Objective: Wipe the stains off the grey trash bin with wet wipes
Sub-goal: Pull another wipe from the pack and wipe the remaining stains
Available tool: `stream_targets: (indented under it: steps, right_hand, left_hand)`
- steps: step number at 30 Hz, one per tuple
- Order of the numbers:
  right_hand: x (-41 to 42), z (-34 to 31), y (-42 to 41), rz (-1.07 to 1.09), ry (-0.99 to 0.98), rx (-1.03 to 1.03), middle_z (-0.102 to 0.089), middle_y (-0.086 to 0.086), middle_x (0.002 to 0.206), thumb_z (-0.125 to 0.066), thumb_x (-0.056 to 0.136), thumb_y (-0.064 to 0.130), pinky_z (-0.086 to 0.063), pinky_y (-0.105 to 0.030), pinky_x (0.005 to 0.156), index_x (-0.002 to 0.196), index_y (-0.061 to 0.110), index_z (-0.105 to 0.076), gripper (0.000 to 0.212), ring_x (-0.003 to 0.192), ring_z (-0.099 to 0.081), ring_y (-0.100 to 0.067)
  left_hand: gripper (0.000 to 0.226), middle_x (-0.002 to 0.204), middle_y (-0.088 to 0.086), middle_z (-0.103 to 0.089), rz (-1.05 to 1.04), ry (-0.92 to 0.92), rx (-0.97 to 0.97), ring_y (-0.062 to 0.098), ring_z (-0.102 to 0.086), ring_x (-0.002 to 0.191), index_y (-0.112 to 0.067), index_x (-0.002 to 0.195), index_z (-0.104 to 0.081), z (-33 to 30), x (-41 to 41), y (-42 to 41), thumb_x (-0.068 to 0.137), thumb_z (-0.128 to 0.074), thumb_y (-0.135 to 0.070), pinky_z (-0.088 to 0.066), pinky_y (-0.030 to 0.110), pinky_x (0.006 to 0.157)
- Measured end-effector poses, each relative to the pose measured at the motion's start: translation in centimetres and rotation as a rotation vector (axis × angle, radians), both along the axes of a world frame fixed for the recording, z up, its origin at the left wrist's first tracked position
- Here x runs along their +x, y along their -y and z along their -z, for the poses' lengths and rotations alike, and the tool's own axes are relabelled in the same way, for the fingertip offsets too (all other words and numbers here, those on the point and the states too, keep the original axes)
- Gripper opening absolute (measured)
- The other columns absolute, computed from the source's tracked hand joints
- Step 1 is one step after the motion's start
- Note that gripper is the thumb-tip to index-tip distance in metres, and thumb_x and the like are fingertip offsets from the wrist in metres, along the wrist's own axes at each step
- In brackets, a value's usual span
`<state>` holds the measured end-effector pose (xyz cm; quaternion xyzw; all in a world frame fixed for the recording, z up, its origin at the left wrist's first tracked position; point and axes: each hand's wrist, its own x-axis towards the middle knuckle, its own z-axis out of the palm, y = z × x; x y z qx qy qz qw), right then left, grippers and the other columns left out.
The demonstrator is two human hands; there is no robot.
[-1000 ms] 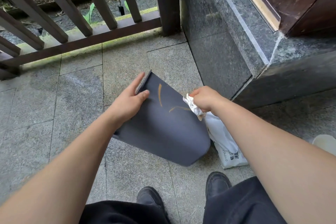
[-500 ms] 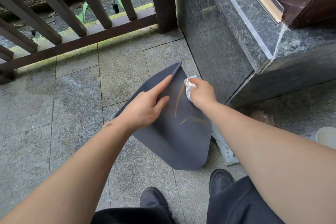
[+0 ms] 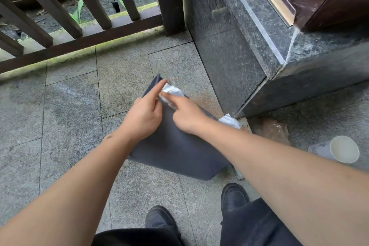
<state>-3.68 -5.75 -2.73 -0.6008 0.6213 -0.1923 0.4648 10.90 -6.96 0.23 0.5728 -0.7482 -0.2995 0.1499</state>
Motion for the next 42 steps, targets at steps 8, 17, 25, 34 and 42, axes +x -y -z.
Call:
stream_targets:
  steps: [8, 17, 25, 34, 42]
  right_hand:
    - [3.0, -1.1, -4.8, -0.323, 0.009, -0.215, -0.039, -0.003, 0.153, -0.032, 0.090, 0.018, -0.017, -0.028, 0.119, 0.148, 0.017, -0.037, 0.059, 0.145, -0.027, -0.017]
    - [1.0, 1.8, -1.3, -0.078, -0.004, -0.034, -0.027, 0.006, 0.159, -0.028, 0.099, 0.033, -0.022, -0.032, 0.114, 0.150, 0.032, -0.031, 0.051, 0.145, -0.026, -0.020]
    - [-1.7, 4.4, 0.8, 0.161, 0.121, 0.119, -0.044, 0.013, 0.143, -0.023, 0.098, 0.040, -0.029, -0.029, 0.093, 0.139, 0.057, -0.031, 0.046, 0.125, -0.042, -0.018]
    - [-6.4, 4.2, 3.3, 0.496, 0.225, 0.044, -0.036, 0.003, 0.069, -0.039, 0.098, 0.017, -0.031, -0.028, 0.066, 0.074, 0.018, -0.042, 0.024, 0.068, -0.035, -0.013]
    - [-1.3, -0.2, 1.3, 0.101, 0.058, 0.062, -0.059, -0.012, 0.125, -0.031, 0.103, 0.034, -0.036, -0.029, 0.085, 0.126, 0.015, -0.058, 0.040, 0.111, -0.054, -0.024]
  left_hand:
    - [0.056, 0.150, 0.004, -0.048, -0.327, -0.094, 0.179, 0.024, -0.048, 0.132, -0.023, 0.153, -0.038, 2.1, 3.8, -0.5, 0.098, -0.036, -0.009, -0.035, 0.039, 0.112]
    - [0.056, 0.153, -0.005, -0.043, -0.151, -0.113, 0.070, -0.002, -0.036, 0.131, -0.030, 0.155, -0.035, 2.0, 1.5, -0.2, 0.102, -0.040, -0.012, -0.018, -0.003, 0.097]
    - [0.068, 0.056, 0.004, -0.055, 0.137, 0.029, -0.003, 0.014, -0.052, 0.053, -0.065, 0.146, -0.021, 0.4, -0.6, -1.5, 0.098, -0.037, -0.019, -0.035, 0.025, 0.052]
    - [0.071, 0.039, 0.000, -0.035, 0.360, 0.021, -0.052, 0.014, -0.049, 0.044, -0.059, 0.152, -0.015, 0.3, -3.5, -1.9, 0.100, -0.039, -0.016, -0.032, 0.012, 0.046]
    - [0.063, 0.134, -0.003, -0.061, 0.031, -0.083, 0.092, 0.001, -0.056, 0.111, -0.045, 0.152, -0.032, 1.2, -1.6, -0.5, 0.096, -0.036, -0.015, -0.037, 0.008, 0.092]
